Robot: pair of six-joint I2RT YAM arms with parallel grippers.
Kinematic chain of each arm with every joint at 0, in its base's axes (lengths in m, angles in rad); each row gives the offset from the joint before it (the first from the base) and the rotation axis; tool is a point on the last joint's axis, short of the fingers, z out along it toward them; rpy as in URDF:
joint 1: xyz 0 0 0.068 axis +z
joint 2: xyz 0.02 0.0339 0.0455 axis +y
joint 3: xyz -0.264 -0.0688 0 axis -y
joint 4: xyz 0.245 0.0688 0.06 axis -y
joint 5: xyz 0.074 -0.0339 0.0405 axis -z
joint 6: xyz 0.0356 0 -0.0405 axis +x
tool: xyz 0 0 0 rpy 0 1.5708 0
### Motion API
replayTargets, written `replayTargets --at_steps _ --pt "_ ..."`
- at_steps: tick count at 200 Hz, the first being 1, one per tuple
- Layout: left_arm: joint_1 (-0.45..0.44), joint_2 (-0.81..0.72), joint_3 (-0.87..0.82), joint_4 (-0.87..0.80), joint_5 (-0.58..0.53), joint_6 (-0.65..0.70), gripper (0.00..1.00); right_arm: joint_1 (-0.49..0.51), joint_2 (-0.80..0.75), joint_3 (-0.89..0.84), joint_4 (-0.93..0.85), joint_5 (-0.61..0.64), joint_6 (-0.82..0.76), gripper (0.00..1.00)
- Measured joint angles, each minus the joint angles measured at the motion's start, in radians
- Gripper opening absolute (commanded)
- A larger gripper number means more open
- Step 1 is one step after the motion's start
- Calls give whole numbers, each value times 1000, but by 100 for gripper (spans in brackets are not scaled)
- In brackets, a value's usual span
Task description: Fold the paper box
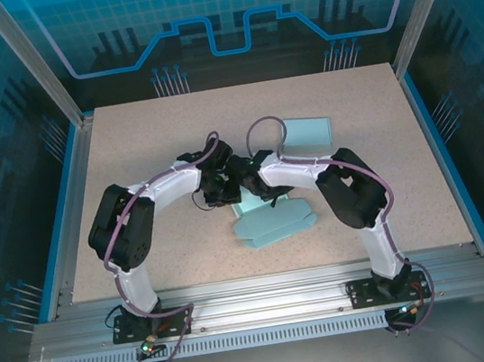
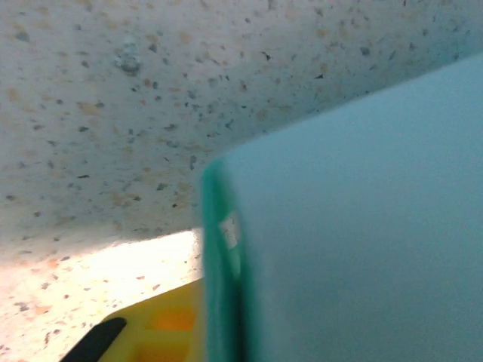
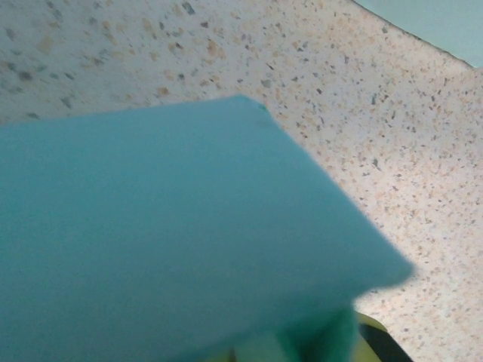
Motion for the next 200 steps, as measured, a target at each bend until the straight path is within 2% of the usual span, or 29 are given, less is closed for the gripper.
replayTargets --at_steps 12,18,105,115,135,166,181,200 --pt "4 -3 13 -8 -6 0 39 -1 -18 -23 5 -5 -7 15" --pt "5 -7 15 -13 -9 -3 41 -2 -26 -34 5 -11 -10 15" --pt "-20 -43 15 -44 -85 -37 41 -7 -42 -50 3 -98 -43 17" --pt "-34 -38 19 -53 -104 -45 39 -8 -42 -51 3 -113 -50 17" --pt "-47 -18 31 -61 -137 -59 25 -10 -42 -58 0 -148 -67 18" --pt "-61 13 48 -87 -178 -59 23 -9 -48 -77 24 -203 -86 20" --pt "-71 32 64 -104 -200 -60 18 -12 -63 -92 42 -232 -93 22" --pt "-80 57 89 -125 -224 -56 16 -16 -84 -111 56 -267 -107 32"
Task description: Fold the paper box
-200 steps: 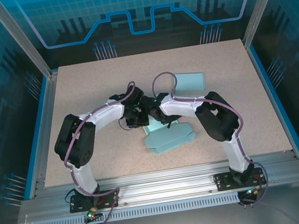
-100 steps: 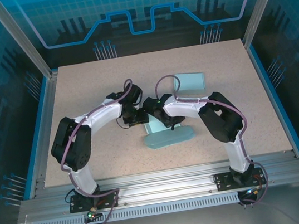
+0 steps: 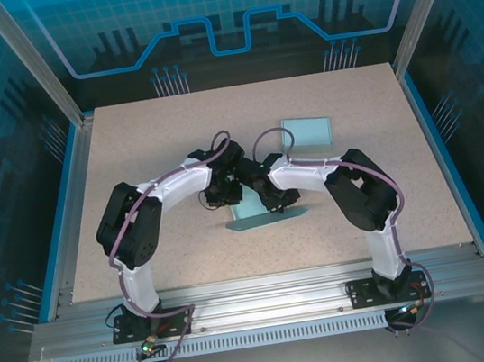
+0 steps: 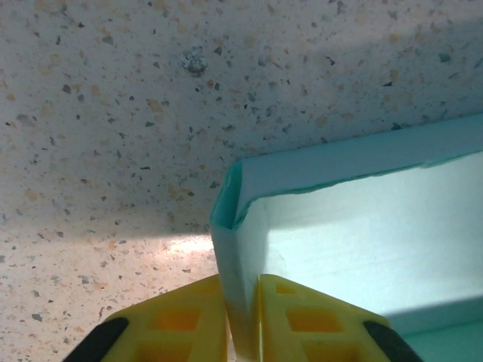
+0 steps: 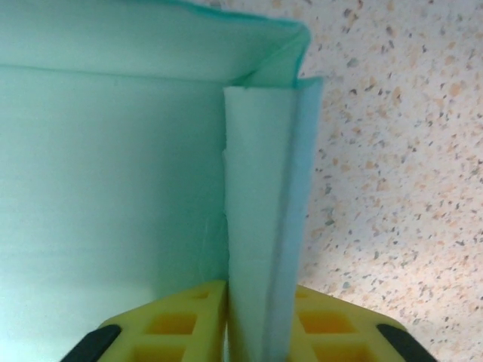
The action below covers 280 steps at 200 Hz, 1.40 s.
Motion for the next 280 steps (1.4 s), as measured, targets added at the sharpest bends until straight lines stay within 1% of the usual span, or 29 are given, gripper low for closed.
replayTargets --at_steps 7,10,27,41,65,81,89,108,128,150,167,205,235,249,264,280 --pt "0 8 10 -10 -9 1 15 -5 -12 -7 2 -19 -6 35" --pt "0 10 13 -14 -13 1 13 -6 -15 -11 4 -23 -11 37" --pt "-3 27 41 -40 -29 8 8 -19 -53 -36 20 -65 -24 52" --pt "-6 43 68 -73 -47 24 5 -39 -99 -60 37 -99 -40 56" --pt "-15 74 116 -130 -86 51 2 -86 -205 -97 71 -154 -63 68" --pt "-23 97 147 -168 -120 66 2 -119 -285 -119 84 -168 -68 76" --pt "-28 109 164 -188 -142 75 2 -135 -324 -130 88 -167 -74 79" --pt "-45 140 200 -235 -213 80 2 -161 -397 -148 92 -159 -87 81" --pt "-69 176 232 -288 -328 75 2 -175 -448 -169 95 -146 -92 82" --pt "-83 206 243 -334 -452 49 2 -183 -471 -189 96 -137 -92 82" --pt "-83 214 234 -342 -507 29 0 -183 -472 -196 96 -137 -92 82" --pt "-83 214 211 -323 -571 20 0 -183 -476 -204 100 -137 -91 83" --pt "-83 208 195 -288 -597 52 0 -183 -500 -224 103 -138 -87 85" --pt "-83 190 174 -240 -601 100 4 -183 -515 -231 105 -138 -84 88" --pt "-82 163 143 -157 -596 179 5 -183 -536 -240 107 -137 -79 88" --pt "-79 133 108 -43 -579 282 4 -183 -563 -254 111 -136 -74 96"
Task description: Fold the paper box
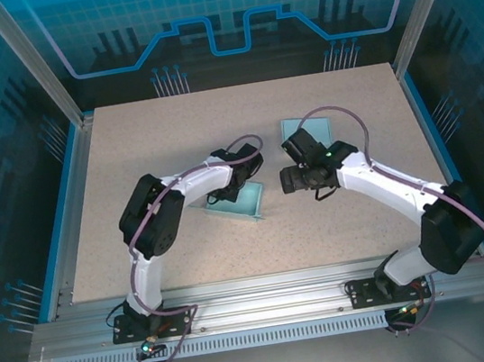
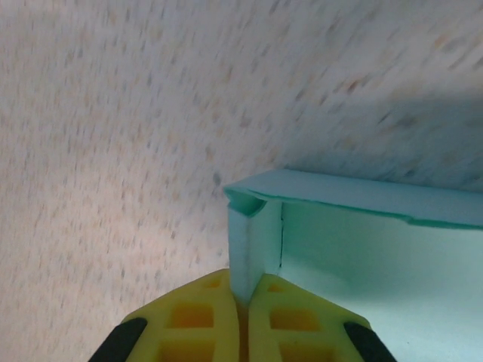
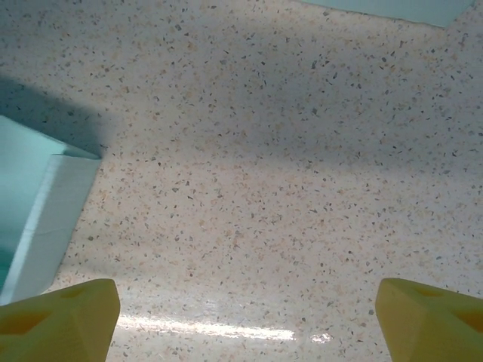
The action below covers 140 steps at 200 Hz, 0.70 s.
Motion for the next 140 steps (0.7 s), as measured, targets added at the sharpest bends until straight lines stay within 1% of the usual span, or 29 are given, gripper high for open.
replayTargets --at_steps 10,36,59,88,113,126,132,140 --pt "1 -10 -12 71 19 74 4 0 -21 -12 6 3 6 100" --pt "0 -10 -13 240 69 276 4 0 -73 -37 10 10 17 100" --pt "-10 25 24 328 101 452 3 0 -103 -40 10 29 29 100" --pt "-33 60 32 439 109 676 3 -3 -147 -57 9 48 47 100" --pt "-43 72 31 512 131 838 7 -18 -192 -76 9 56 64 100" --pt "-44 76 31 539 145 901 11 -29 -210 -85 9 59 72 100" --pt "-44 77 31 547 150 925 16 -34 -217 -89 9 59 75 100" --pt "-44 80 31 557 157 947 27 -40 -222 -93 8 59 78 100"
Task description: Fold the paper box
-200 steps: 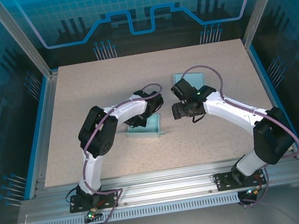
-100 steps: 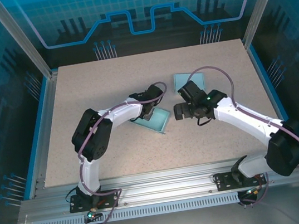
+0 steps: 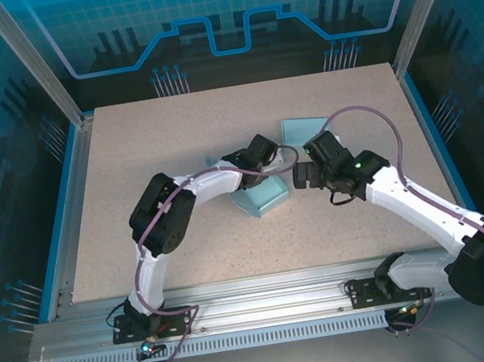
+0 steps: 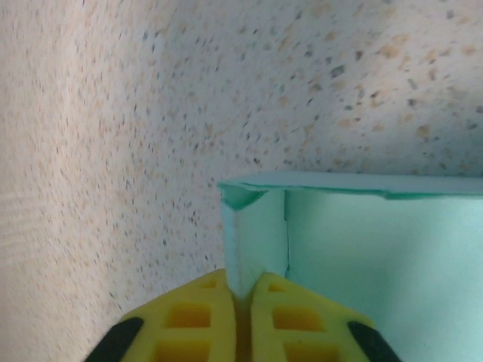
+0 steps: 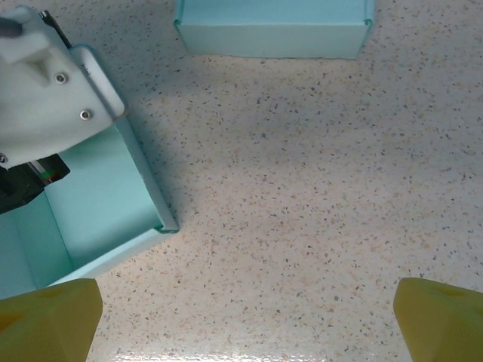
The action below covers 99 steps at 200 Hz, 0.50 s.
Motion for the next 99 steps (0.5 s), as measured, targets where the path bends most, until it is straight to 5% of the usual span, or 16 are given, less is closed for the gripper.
replayTargets --at_steps 24,99 --pt "0 27 18 1 19 50 47 -12 -7 -11 0 -3 11 100" --pt "1 41 190 -77 89 57 80 -19 -14 -15 1 -8 21 100"
